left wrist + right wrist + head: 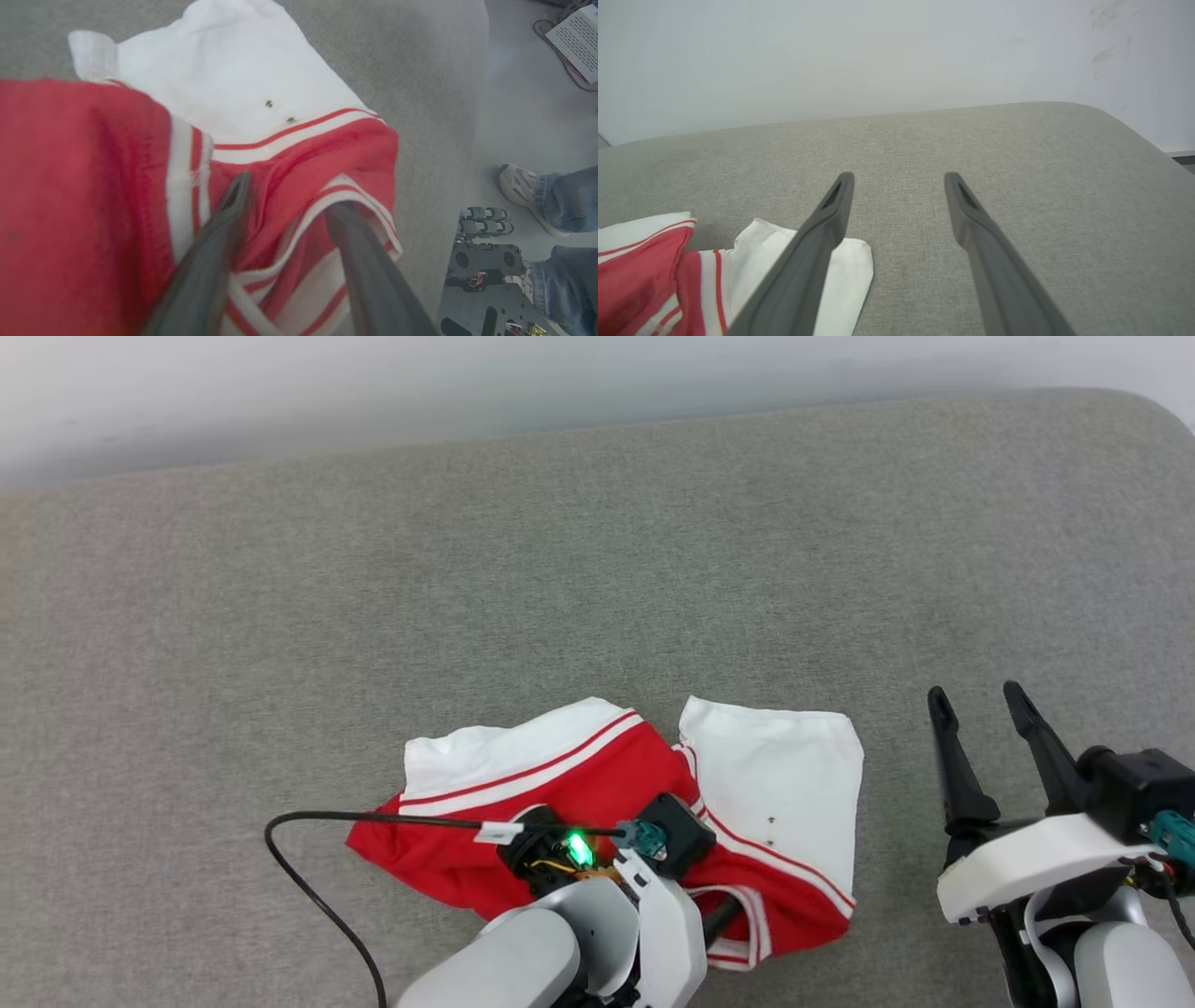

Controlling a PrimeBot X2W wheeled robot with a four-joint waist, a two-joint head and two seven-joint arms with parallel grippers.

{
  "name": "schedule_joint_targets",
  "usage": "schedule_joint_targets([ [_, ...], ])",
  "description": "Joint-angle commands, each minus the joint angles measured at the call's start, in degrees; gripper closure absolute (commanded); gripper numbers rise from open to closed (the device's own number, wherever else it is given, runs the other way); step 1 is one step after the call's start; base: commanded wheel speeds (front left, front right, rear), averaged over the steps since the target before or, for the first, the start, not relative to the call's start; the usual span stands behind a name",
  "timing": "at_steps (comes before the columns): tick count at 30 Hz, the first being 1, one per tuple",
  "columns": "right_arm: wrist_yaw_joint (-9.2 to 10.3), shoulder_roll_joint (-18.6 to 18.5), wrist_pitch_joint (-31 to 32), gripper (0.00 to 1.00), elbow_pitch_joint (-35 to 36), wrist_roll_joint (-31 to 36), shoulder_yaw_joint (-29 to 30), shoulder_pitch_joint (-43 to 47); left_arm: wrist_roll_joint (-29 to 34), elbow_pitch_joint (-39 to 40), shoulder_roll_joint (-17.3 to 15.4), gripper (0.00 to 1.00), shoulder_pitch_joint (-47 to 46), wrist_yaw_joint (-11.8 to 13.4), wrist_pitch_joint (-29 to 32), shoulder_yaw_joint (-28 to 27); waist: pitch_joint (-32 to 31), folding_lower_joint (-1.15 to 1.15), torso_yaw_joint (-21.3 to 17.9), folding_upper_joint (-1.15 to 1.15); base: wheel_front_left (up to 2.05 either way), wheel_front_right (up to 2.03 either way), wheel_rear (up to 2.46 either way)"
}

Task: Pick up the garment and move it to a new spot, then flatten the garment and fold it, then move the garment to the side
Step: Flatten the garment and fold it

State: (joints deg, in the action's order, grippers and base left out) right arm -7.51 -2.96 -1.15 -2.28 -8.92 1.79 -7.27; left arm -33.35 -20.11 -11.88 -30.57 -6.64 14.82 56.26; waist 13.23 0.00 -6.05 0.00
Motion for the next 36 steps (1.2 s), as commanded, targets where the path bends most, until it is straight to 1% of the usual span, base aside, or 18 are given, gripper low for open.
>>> schedule_joint_targets([
  [1,0.04,0.1,0.1,0.00,0.2,0.1,0.3,0.6,0.5,0.3,0.2,0.00,0.5,-0.2,-1.4,-0.4,-0.2,0.00,0.5,0.00,0.00,0.00,0.00],
  [6,0.04,0.1,0.6,0.00,0.7,1.0,1.6,1.6,2.6,3.8,0.7,0.00,0.8,2.1,-11.2,-2.6,-2.1,0.00,2.5,0.00,0.00,0.00,0.00],
  [11,0.04,0.1,1.4,0.00,1.3,1.5,2.1,2.3,2.4,8.9,0.4,0.00,2.0,5.6,-17.8,-6.4,-4.5,0.00,4.3,0.00,0.00,0.00,0.00],
  [15,0.04,0.1,2.1,0.00,1.7,1.4,2.5,3.1,0.7,11.2,-1.0,0.00,3.9,9.6,-20.1,-10.8,-6.1,0.00,5.5,0.00,0.00,0.00,0.00],
  [19,0.04,0.1,2.5,0.00,2.4,1.5,2.7,3.7,-1.4,12.3,-3.5,0.00,5.9,13.8,-21.3,-16.2,-6.7,0.00,6.1,0.00,0.00,0.00,0.00],
  [21,0.04,0.1,2.6,0.00,2.7,1.4,2.9,4.1,-2.5,12.2,-5.2,0.00,6.8,15.4,-21.3,-18.7,-6.9,0.00,6.5,0.00,0.00,0.00,0.00],
  [23,0.04,0.1,2.7,0.00,2.9,1.3,2.9,4.1,-3.8,12.0,-6.9,0.00,7.9,16.5,-20.9,-21.0,-7.0,0.00,6.6,0.00,0.00,0.00,0.00],
  [24,0.04,0.1,2.6,0.00,2.9,1.1,2.9,4.1,-4.8,11.6,-7.9,0.00,8.5,16.7,-20.0,-21.8,-7.0,0.00,6.6,0.00,0.00,0.00,0.00],
  [26,0.04,0.1,2.4,0.00,2.9,0.9,2.8,4.3,-6.7,11.4,-9.6,0.00,9.3,16.4,-17.7,-22.9,-6.9,0.00,6.5,0.00,0.00,0.00,0.00],
  [28,0.04,0.1,2.2,0.00,2.8,0.8,2.6,4.4,-8.6,11.4,-11.4,0.00,9.5,14.7,-14.4,-22.9,-6.7,0.00,6.4,0.00,0.00,0.00,0.00],
  [31,0.03,0.1,2.0,0.00,2.6,0.5,2.5,4.3,-11.4,11.1,-14.1,0.00,8.8,12.5,-7.9,-22.2,-6.2,0.00,6.3,0.00,0.00,0.00,0.00],
  [34,0.04,0.1,1.7,0.00,2.3,0.4,2.3,3.8,-13.4,10.5,-16.0,0.00,7.6,10.6,-0.9,-20.7,-5.4,0.00,5.8,0.00,0.00,0.00,0.00],
  [36,0.04,0.1,1.6,0.00,2.1,0.3,1.8,3.3,-14.7,10.0,-16.5,0.00,7.0,9.5,3.2,-19.6,-4.8,0.00,5.4,0.00,0.00,0.00,0.00],
])
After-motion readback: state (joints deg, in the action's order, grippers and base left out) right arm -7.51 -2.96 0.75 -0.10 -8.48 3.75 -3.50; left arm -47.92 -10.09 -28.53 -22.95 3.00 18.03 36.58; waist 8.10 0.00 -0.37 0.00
